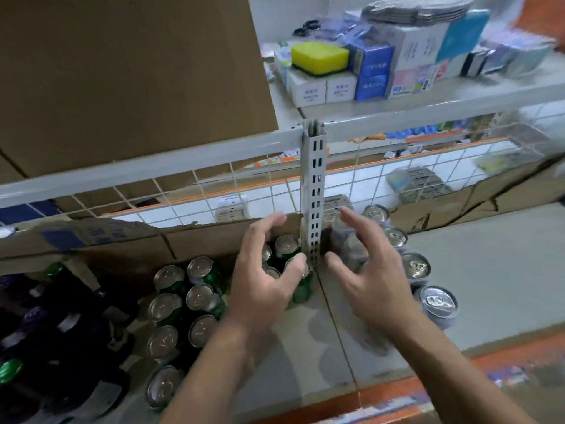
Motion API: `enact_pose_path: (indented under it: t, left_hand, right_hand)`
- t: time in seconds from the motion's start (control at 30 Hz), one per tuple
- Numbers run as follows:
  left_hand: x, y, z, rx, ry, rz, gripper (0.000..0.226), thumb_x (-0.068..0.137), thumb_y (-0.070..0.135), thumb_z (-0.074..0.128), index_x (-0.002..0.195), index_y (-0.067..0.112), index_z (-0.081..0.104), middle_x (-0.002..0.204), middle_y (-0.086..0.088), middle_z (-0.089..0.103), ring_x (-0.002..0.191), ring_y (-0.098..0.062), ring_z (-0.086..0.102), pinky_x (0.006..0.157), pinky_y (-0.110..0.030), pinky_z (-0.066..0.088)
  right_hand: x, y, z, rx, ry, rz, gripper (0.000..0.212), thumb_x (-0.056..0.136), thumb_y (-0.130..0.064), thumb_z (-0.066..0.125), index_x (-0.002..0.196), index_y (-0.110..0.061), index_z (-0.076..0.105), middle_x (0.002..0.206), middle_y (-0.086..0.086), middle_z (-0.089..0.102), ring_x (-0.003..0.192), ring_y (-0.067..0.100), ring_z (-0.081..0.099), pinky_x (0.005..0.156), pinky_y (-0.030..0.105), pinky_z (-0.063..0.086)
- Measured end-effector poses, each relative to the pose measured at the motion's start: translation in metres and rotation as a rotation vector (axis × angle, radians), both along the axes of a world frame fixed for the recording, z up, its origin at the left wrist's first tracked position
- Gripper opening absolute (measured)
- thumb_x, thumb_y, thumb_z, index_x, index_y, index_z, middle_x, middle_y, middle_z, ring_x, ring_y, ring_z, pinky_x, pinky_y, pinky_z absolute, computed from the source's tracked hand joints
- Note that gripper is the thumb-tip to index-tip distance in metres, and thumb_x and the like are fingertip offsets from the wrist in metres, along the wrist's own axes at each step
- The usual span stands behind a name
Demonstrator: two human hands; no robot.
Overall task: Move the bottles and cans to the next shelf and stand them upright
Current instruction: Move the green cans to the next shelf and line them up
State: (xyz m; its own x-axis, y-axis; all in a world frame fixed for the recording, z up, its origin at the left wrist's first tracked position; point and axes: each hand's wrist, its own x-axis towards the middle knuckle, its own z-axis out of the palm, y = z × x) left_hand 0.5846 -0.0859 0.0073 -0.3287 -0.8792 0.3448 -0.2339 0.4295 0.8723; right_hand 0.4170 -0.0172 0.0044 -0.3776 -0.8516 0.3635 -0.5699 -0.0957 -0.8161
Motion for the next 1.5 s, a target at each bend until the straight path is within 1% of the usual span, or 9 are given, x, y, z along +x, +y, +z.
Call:
enact_pose_path:
  t: [0.17,0.33,0.47,0.6,0.8,1.1,1.2,1.3,1.5]
  left_hand:
    - [-0.080,0.017,0.043,-0.045,0.023,-0.262,0.048,0.090,0.027,0.072,0.133,0.041,0.054,0.136,0.023,0.056,0.132,0.006,0.047,0.106,-0.017,0.039]
    - [-0.223,0.092,0.043,-0.048,0.006,-0.535,0.052,0.088,0.036,0.072,0.135,0.043,0.050,0.133,0.025,0.057,0.128,0.008,0.048,0.102,-0.011,0.037]
    - [-0.345,0.143,0.020,0.028,-0.040,-0.677,0.053,0.087,0.041,0.070,0.137,0.038,0.051,0.130,0.023,0.058,0.126,0.007,0.050,0.094,-0.002,0.032]
    - [-0.486,0.168,-0.022,0.130,-0.124,-0.663,0.045,0.092,0.032,0.073,0.132,0.039,0.052,0.128,0.020,0.060,0.120,0.005,0.052,0.087,-0.002,0.033]
    - [-0.663,0.193,-0.079,0.290,-0.272,-0.619,0.045,0.094,0.020,0.070,0.135,0.030,0.055,0.131,0.011,0.061,0.121,0.001,0.052,0.079,0.007,0.033]
    - [-0.731,0.207,-0.102,0.409,-0.427,-0.477,0.039,0.093,0.011,0.070,0.125,0.030,0.056,0.124,0.008,0.064,0.119,-0.008,0.056,0.077,0.002,0.038]
    - [-0.736,0.197,-0.104,0.415,-0.449,-0.425,0.036,0.093,0.014,0.071,0.125,0.027,0.060,0.118,0.011,0.066,0.120,-0.010,0.058,0.092,-0.020,0.045]
    - [-0.738,0.189,-0.100,0.407,-0.401,-0.388,0.031,0.093,0.014,0.071,0.121,0.027,0.062,0.114,0.011,0.068,0.115,-0.011,0.062,0.100,-0.041,0.051]
    - [-0.729,0.167,-0.071,0.379,-0.166,-0.217,0.025,0.095,0.006,0.065,0.119,0.016,0.066,0.115,-0.002,0.069,0.095,0.006,0.064,0.075,-0.012,0.050]
  right_hand:
    - [-0.090,0.057,0.022,0.039,0.156,-0.207,0.067,0.086,-0.014,0.079,0.145,-0.026,0.051,0.133,-0.018,0.054,0.119,-0.026,0.041,0.098,-0.003,0.027]
    - [-0.218,0.155,0.013,0.104,0.010,-0.582,0.066,0.084,-0.017,0.081,0.143,-0.027,0.053,0.137,-0.005,0.060,0.129,0.008,0.054,0.112,0.033,0.042]
    - [-0.314,0.216,-0.003,0.167,-0.136,-0.764,0.060,0.084,-0.030,0.077,0.139,-0.028,0.055,0.131,-0.001,0.061,0.126,0.014,0.055,0.107,0.037,0.043]
    - [-0.445,0.262,-0.048,0.275,-0.280,-0.917,0.056,0.085,-0.019,0.079,0.137,-0.020,0.057,0.122,0.002,0.061,0.119,0.021,0.059,0.100,0.033,0.044]
    - [-0.629,0.281,-0.117,0.498,-0.468,-0.906,0.072,0.077,-0.054,0.071,0.140,-0.026,0.048,0.120,0.000,0.061,0.107,0.026,0.063,0.096,0.044,0.052]
    - [-0.751,0.225,-0.151,0.599,-0.473,-0.929,0.114,0.077,-0.083,0.053,0.155,-0.013,0.006,0.123,0.019,0.066,0.112,0.042,0.064,0.095,0.054,0.054]
    - [-0.756,0.225,-0.165,0.447,-0.672,-0.958,0.108,0.072,-0.068,0.072,0.149,-0.021,0.013,0.095,0.008,0.071,0.090,0.035,0.071,0.086,0.057,0.057]
    - [-0.746,0.235,-0.166,0.255,-0.737,-0.963,0.094,0.072,-0.049,0.081,0.141,-0.031,0.021,0.111,0.005,0.066,0.099,0.030,0.069,0.092,0.052,0.056]
    - [-0.698,0.214,-0.148,0.173,-0.464,-0.497,0.087,0.068,-0.019,0.092,0.139,-0.028,0.042,0.125,-0.008,0.052,0.113,0.006,0.054,0.100,0.022,0.044]
